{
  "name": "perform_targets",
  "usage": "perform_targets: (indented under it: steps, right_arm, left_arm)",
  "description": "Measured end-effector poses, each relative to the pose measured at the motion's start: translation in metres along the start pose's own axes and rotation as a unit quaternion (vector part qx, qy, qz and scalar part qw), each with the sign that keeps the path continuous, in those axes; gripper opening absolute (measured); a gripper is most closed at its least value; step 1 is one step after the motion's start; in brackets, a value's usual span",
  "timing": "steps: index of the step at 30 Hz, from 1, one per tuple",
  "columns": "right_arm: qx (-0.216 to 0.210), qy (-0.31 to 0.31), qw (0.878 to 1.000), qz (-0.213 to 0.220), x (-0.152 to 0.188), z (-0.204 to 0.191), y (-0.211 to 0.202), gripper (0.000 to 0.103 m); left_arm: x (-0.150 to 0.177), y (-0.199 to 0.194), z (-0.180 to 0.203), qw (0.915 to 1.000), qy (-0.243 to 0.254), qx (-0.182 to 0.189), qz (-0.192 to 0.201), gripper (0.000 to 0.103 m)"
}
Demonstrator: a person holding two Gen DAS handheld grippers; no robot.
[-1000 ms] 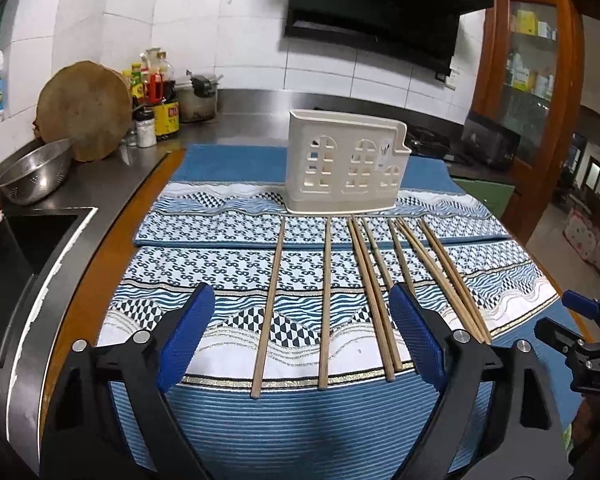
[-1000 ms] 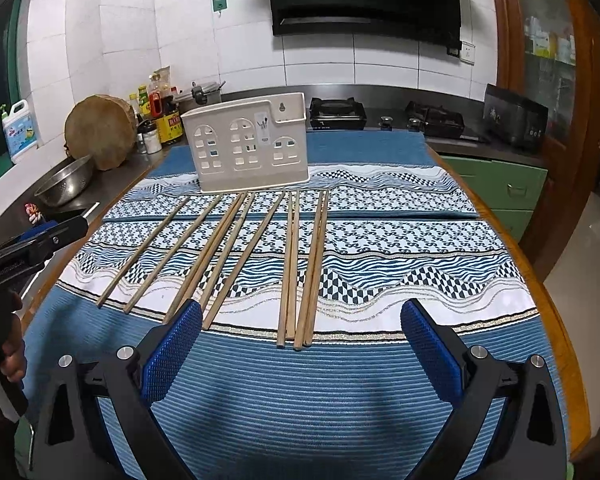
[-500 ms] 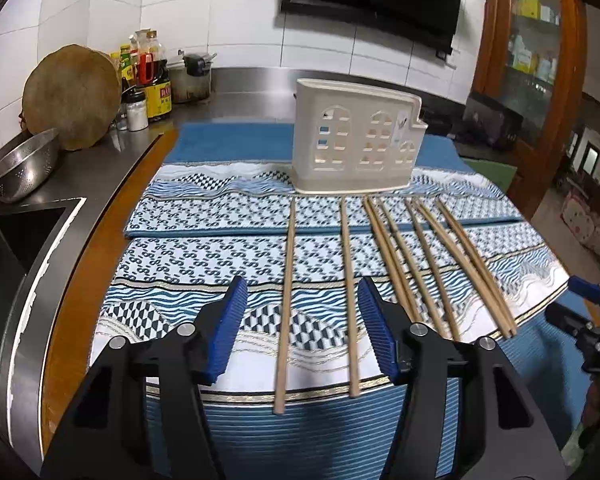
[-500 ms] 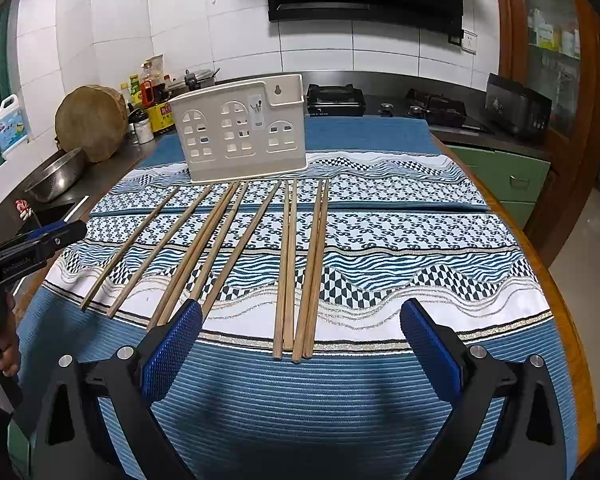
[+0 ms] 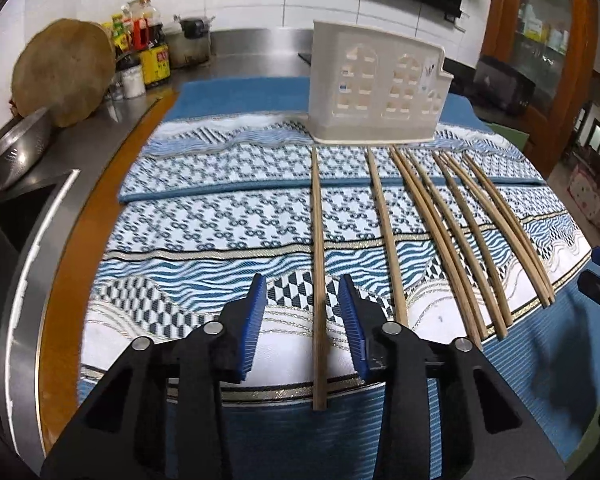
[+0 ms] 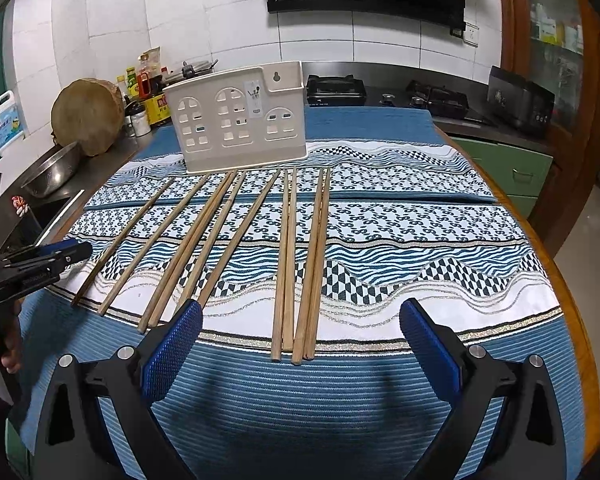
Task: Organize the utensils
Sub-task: 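Lower the right tool onto a wooden chopstick while the left tool lowers onto another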
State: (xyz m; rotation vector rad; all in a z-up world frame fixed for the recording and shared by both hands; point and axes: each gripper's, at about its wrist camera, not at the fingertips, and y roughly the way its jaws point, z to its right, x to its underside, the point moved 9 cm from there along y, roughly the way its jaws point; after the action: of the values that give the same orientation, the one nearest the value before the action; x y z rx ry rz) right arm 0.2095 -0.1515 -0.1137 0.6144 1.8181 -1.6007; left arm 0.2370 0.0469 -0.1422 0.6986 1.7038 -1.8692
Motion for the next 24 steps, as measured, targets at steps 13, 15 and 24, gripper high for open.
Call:
perform_targets:
  steps: [13,15,24]
  right_arm:
    - [-0.003,0.006,1.000,-0.023,0.006,0.004,0.014,0.076]
    - [-0.003,0.010,1.000,-0.027,0.007,0.005,0.016,0.074]
    - [-0.007,0.020,0.999,-0.045,0.017,0.009,0.024,0.047]
  left_arm:
    - [0.007,0.024,0.007,0.9996,0.006,0.006,-0.028,0.025]
    - [0.007,0.025,0.007,0.9996,0.007,0.005,-0.027,0.025]
    - [0.005,0.027,0.009,0.9995,0.015,-0.007,-0.026,0.025]
